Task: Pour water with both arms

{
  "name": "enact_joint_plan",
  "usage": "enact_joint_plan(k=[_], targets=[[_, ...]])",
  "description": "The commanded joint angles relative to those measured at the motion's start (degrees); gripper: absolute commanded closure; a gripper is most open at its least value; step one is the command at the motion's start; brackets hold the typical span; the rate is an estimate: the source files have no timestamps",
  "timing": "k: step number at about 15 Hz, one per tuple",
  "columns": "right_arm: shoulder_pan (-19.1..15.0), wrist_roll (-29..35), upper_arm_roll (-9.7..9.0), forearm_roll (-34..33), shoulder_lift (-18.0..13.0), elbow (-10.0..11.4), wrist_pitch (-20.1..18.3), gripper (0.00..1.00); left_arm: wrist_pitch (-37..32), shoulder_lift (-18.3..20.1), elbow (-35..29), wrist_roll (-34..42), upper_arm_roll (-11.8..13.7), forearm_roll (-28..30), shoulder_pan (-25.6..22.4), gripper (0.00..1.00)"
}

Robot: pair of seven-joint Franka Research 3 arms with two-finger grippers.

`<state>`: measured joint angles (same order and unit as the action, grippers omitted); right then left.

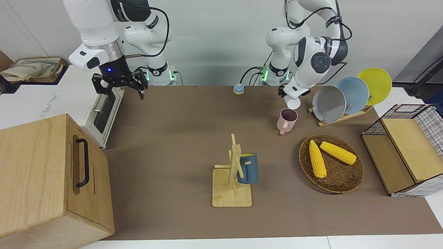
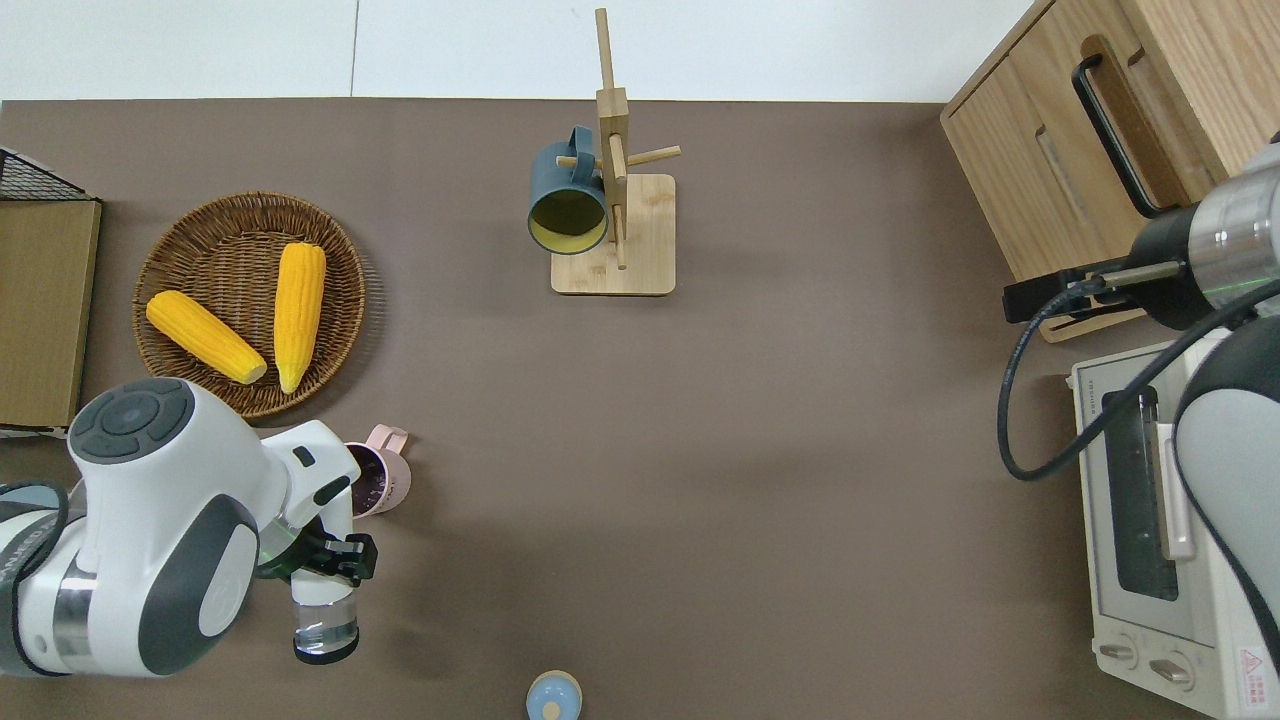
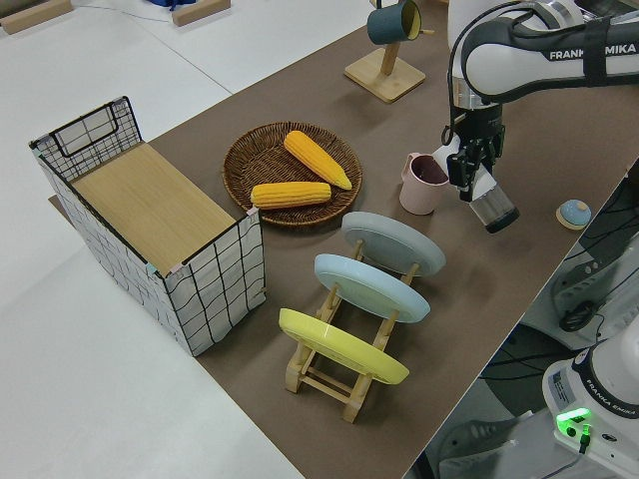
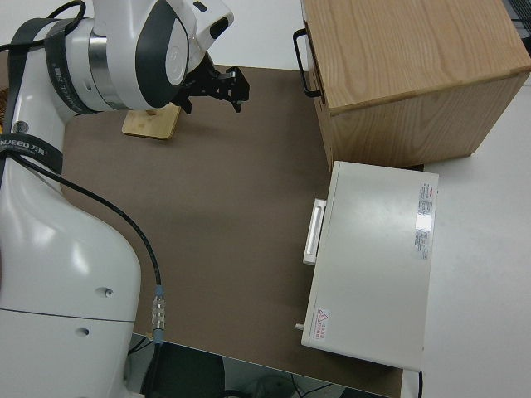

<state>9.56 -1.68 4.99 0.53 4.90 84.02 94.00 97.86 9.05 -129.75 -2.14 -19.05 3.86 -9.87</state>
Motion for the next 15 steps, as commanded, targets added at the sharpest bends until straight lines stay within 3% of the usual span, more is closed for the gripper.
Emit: enact_joint_plan(k=[1, 10, 15], targets=[[-0.07, -0.52, 0.10, 0.88, -0.33, -0.17, -0.84, 0.009, -3.02, -0.61, 2.31, -1.55, 0.33, -1.57, 0.91, 1.00], [-0.07, -0.52, 0.02, 0.88, -0.33, -0.17, -0.84, 0.009, -4.25, -0.26, 2.31, -2.43, 0.33, -2.19, 1.00, 1.00], [-0.07, -0.52, 0.02, 0.88, -0.33, -0.17, -0.84, 0.009, -4.26, 2.19, 1.26, -2.43, 0.33, -2.19, 1.35, 1.00]])
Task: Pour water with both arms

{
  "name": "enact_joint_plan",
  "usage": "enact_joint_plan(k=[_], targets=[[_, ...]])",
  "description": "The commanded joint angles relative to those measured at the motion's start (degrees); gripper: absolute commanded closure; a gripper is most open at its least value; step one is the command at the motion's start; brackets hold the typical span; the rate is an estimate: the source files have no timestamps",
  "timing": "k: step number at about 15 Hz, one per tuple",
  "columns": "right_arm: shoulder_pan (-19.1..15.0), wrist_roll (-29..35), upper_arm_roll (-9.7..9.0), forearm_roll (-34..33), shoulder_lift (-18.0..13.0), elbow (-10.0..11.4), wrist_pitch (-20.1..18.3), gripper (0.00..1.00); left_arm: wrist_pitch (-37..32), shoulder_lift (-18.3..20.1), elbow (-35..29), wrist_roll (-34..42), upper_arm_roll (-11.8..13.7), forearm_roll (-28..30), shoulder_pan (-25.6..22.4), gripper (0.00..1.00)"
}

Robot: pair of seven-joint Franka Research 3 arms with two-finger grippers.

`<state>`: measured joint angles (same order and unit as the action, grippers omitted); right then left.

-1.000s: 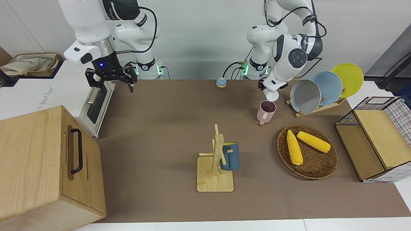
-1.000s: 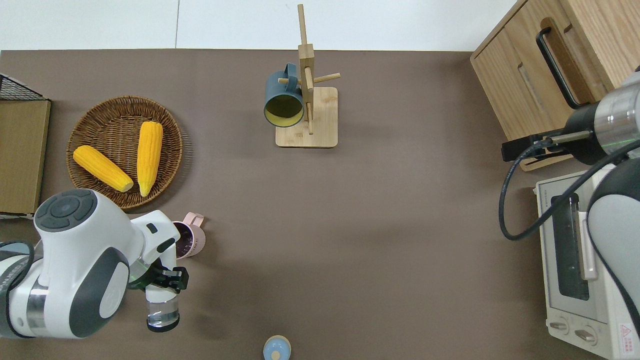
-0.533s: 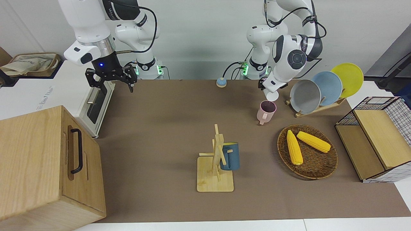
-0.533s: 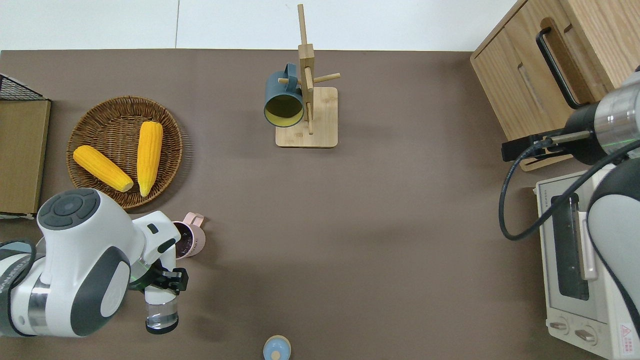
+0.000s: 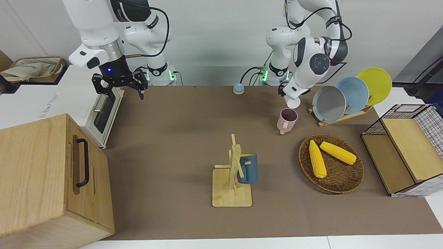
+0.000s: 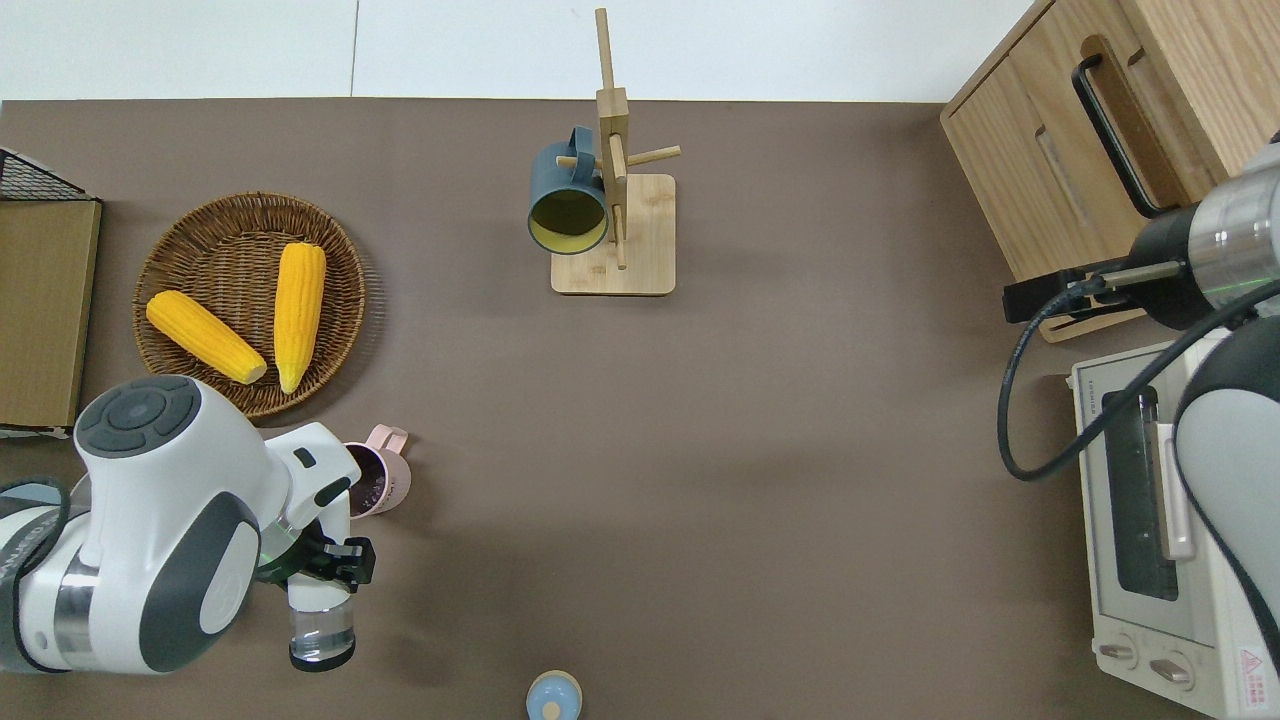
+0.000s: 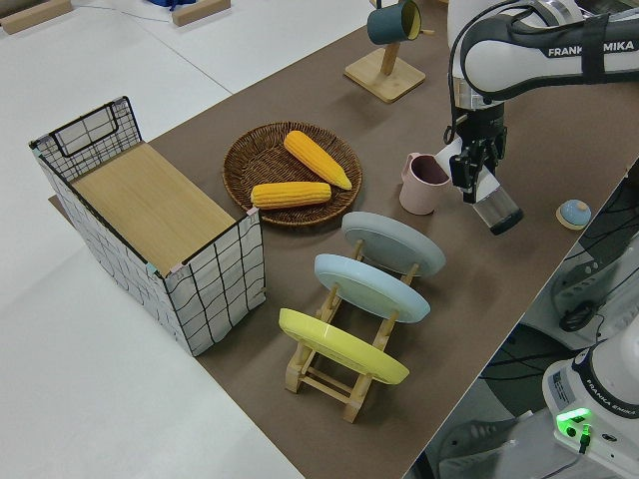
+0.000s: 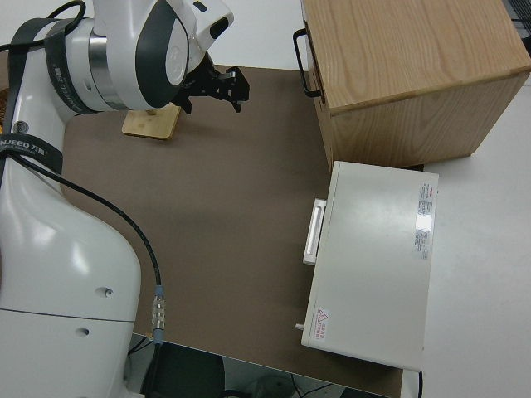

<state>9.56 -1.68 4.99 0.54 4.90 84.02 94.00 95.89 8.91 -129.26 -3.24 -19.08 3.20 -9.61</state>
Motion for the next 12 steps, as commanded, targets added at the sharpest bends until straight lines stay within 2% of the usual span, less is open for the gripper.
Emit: enact_joint_plan(k=[1, 6, 10, 12], targets=[[-0.07, -0.52, 0.02, 0.87, -0.33, -0.17, -0.84, 0.009, -2.02, 3.21, 0.24, -1.16, 0.45, -1.18, 0.99, 1.00], [-0.07, -0.52, 0.02, 0.87, -0.33, -0.17, -0.84, 0.009, 2.10, 10.14, -4.94, -0.37, 1.06, 0.58, 1.08, 1.00], [-0.07, -0.52, 0.02, 0.87, -0.33, -0.17, -0.84, 0.009, 8.95, 15.42, -9.86, 0.60, 1.24, 3.56, 0.99, 1.00], [-0.15, -0.52, 0.02, 0.87, -0.33, -0.17, -0.84, 0.009, 11.86, 16.83, -11.71, 0.69, 1.24, 4.62, 0.99, 1.00]])
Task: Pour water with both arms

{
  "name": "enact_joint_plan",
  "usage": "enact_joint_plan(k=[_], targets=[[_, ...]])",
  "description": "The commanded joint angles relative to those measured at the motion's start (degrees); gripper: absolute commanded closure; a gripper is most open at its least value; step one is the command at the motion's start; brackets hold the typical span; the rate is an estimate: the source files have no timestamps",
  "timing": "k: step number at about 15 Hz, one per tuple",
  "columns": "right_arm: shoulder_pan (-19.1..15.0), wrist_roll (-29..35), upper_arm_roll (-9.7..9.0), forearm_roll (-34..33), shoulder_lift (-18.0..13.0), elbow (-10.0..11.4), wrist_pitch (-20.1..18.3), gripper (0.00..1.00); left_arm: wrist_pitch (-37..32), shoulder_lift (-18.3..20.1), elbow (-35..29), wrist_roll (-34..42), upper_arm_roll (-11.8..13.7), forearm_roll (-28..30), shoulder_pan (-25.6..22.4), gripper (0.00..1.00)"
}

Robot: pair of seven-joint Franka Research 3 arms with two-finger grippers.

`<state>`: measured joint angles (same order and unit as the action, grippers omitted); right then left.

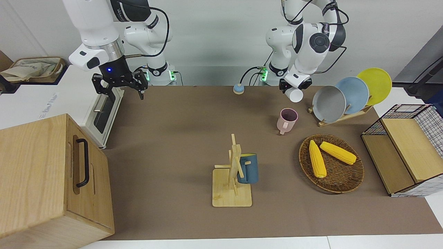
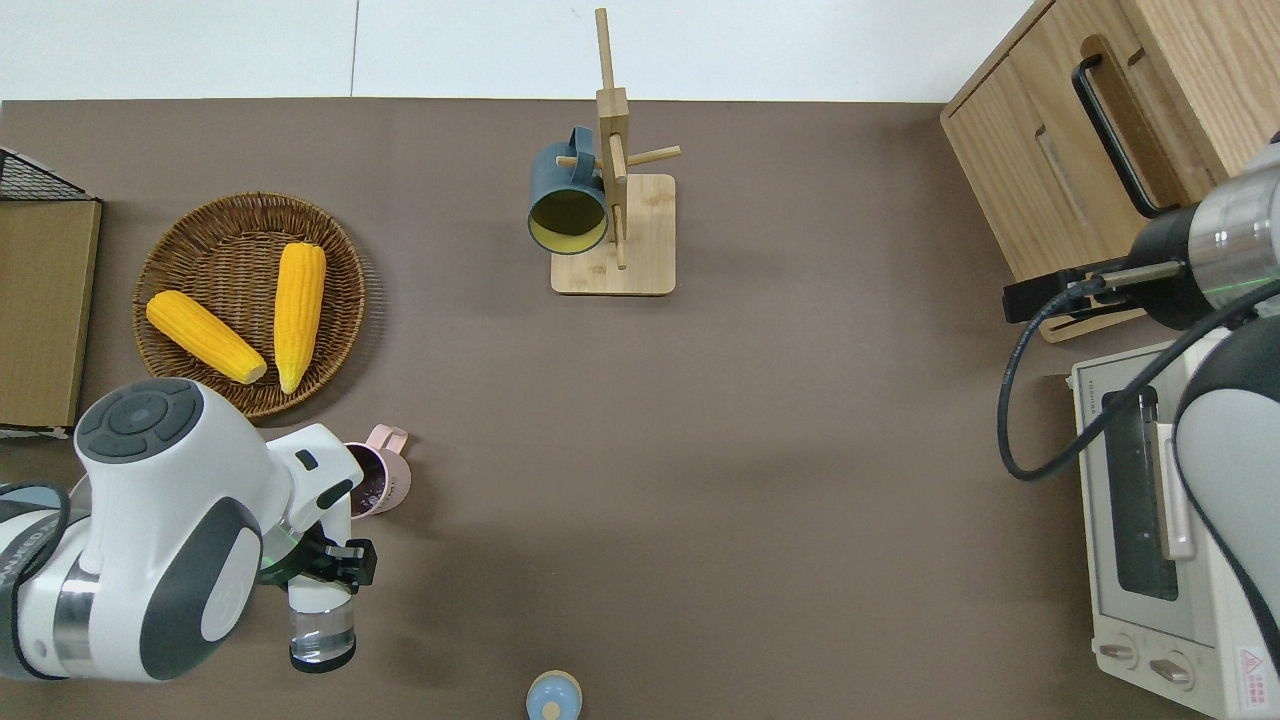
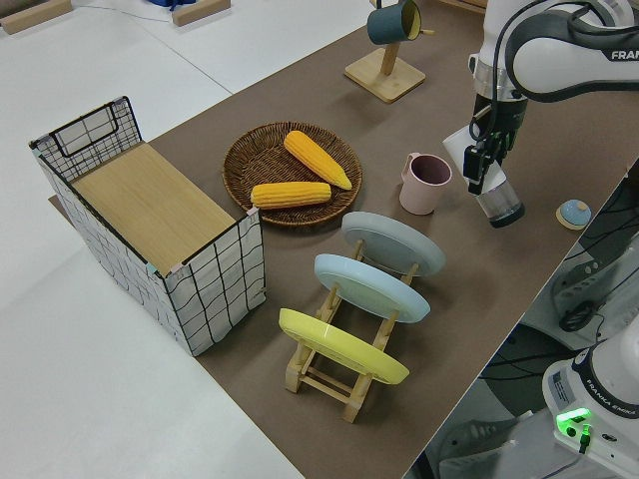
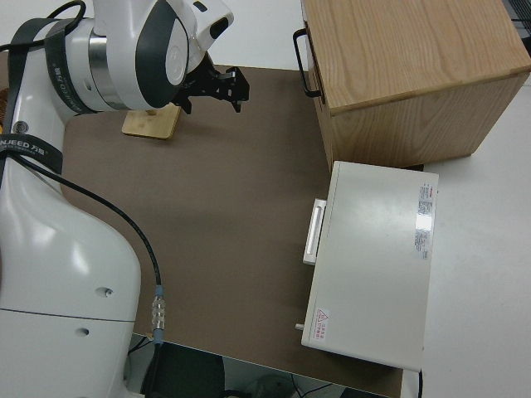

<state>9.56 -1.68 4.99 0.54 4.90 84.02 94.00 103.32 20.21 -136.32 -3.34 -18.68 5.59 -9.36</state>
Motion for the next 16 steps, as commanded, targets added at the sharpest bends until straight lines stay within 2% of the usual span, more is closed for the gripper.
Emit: enact_joint_plan(k=[1, 6, 11, 16], targets=[[-0.07, -0.52, 0.02, 0.86, -0.33, -0.17, -0.84, 0.009, 4.95, 5.54, -4.65, 0.79, 0.84, 2.32, 0.74, 1.00], [-0.07, -0.52, 0.02, 0.86, -0.33, -0.17, -0.84, 0.009, 6.71, 6.59, -4.65, 0.96, 1.36, 3.28, 0.31, 1.00], [-0.07, -0.52, 0.02, 0.86, -0.33, -0.17, -0.84, 0.009, 7.33, 11.24, -4.65, 4.74, 8.91, 3.46, 0.57, 1.00], [-0.07, -0.52, 0.02, 0.86, -0.33, -0.17, -0.84, 0.009, 15.92, 12.57, -4.65, 3.60, 9.63, 3.29, -0.40, 1.00]])
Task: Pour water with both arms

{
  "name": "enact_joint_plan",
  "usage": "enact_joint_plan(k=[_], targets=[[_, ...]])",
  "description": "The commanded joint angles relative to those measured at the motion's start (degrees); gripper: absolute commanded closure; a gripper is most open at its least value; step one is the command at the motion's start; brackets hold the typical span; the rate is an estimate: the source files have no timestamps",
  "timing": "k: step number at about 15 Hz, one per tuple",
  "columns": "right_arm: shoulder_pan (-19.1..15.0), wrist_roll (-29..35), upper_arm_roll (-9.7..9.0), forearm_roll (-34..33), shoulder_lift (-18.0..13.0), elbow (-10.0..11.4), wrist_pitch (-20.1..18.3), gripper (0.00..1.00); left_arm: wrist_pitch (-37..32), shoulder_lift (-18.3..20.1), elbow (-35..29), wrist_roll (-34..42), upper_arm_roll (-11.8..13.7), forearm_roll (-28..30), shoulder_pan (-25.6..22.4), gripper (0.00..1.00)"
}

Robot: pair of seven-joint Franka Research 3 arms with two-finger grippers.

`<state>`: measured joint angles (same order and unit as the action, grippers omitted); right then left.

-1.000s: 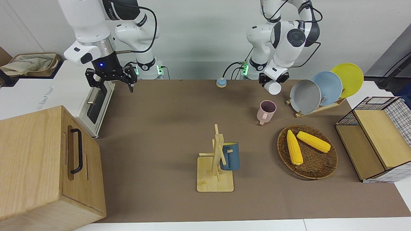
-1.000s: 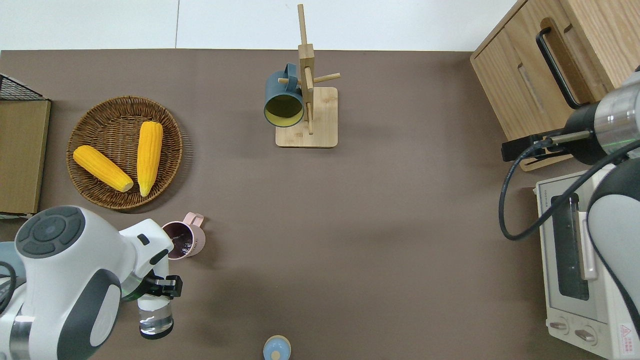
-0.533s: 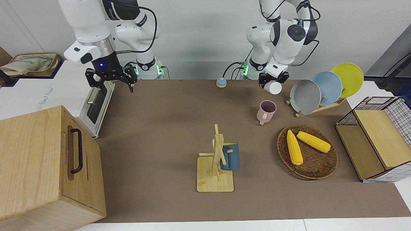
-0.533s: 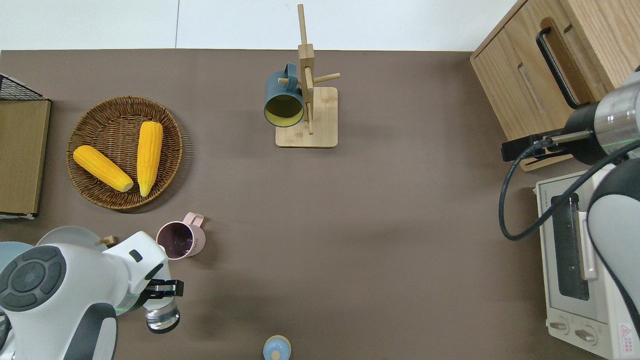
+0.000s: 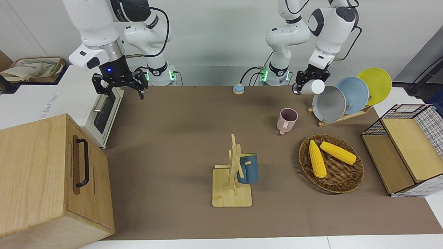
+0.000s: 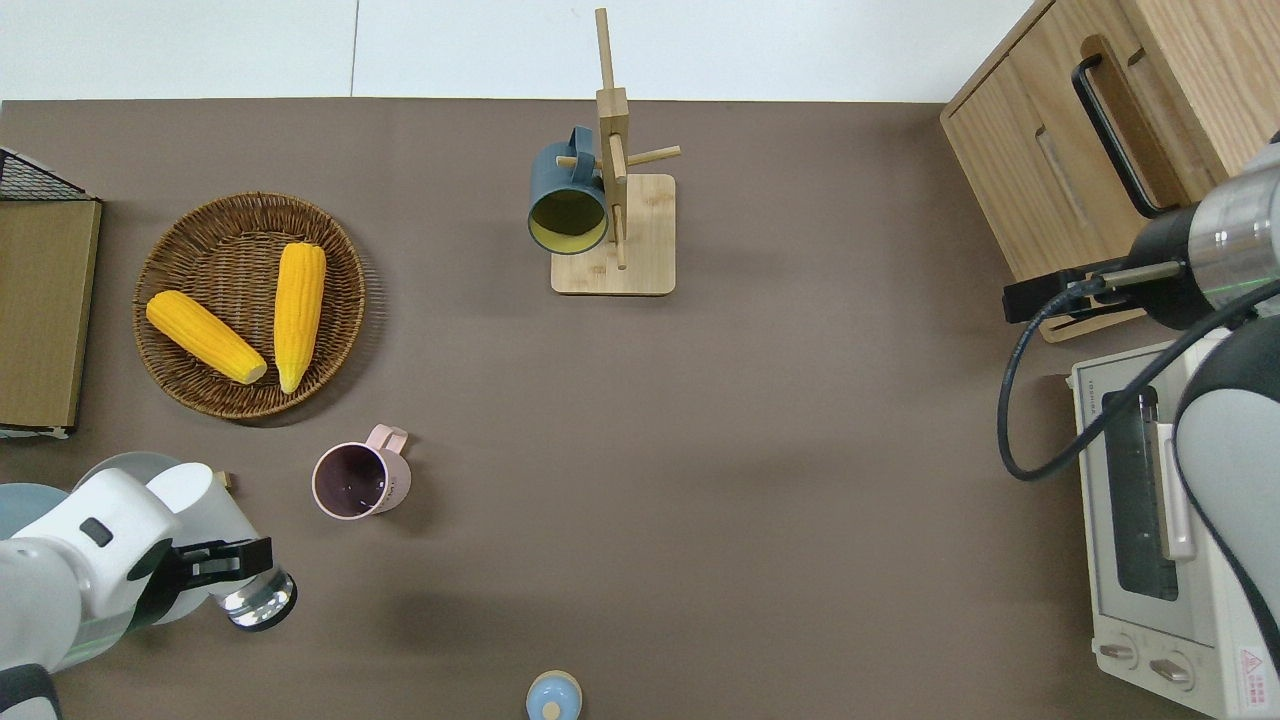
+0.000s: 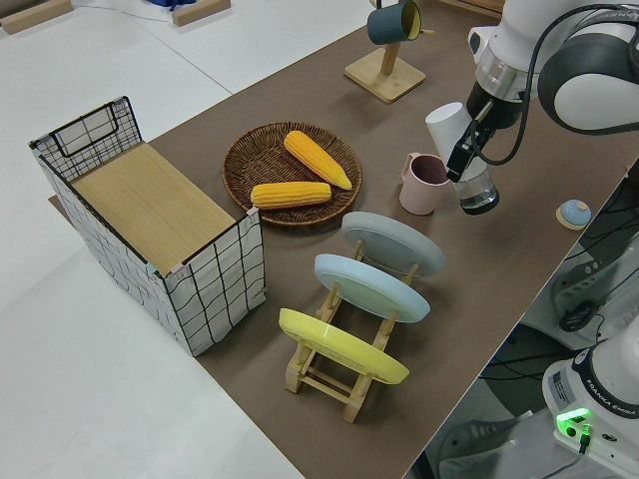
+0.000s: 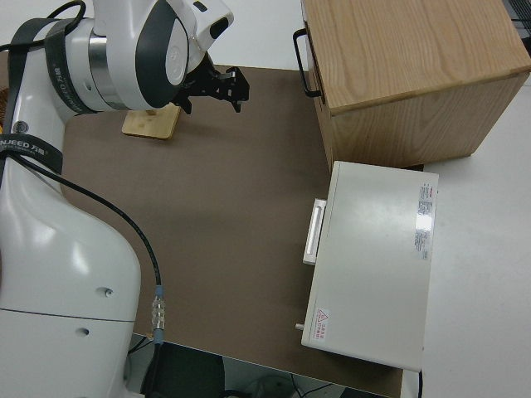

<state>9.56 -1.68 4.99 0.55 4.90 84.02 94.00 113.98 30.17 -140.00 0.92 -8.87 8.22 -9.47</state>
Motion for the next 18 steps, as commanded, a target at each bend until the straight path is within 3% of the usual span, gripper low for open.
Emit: enact_joint_plan(k=[1, 8, 13, 18], targets=[[-0.16, -0.52, 0.02, 0.86, -0.33, -0.17, -0.84, 0.009, 6.94, 3.05, -0.89, -1.35, -0.19, 0.22, -0.55, 1.00], [-0.07, -0.52, 0.02, 0.86, -0.33, -0.17, -0.84, 0.009, 22.23, 1.92, 2.17, -4.17, -0.80, -2.16, -6.87, 1.00], [-0.07, -0.52, 0.02, 0.86, -0.33, -0.17, -0.84, 0.009, 23.66, -5.54, 12.97, -3.47, -0.63, -4.44, -10.57, 1.00], [-0.07, -0.52, 0.02, 0.86, -0.33, -0.17, -0.84, 0.009, 23.66, -16.34, 27.02, -1.11, -0.10, -8.13, -13.90, 1.00]])
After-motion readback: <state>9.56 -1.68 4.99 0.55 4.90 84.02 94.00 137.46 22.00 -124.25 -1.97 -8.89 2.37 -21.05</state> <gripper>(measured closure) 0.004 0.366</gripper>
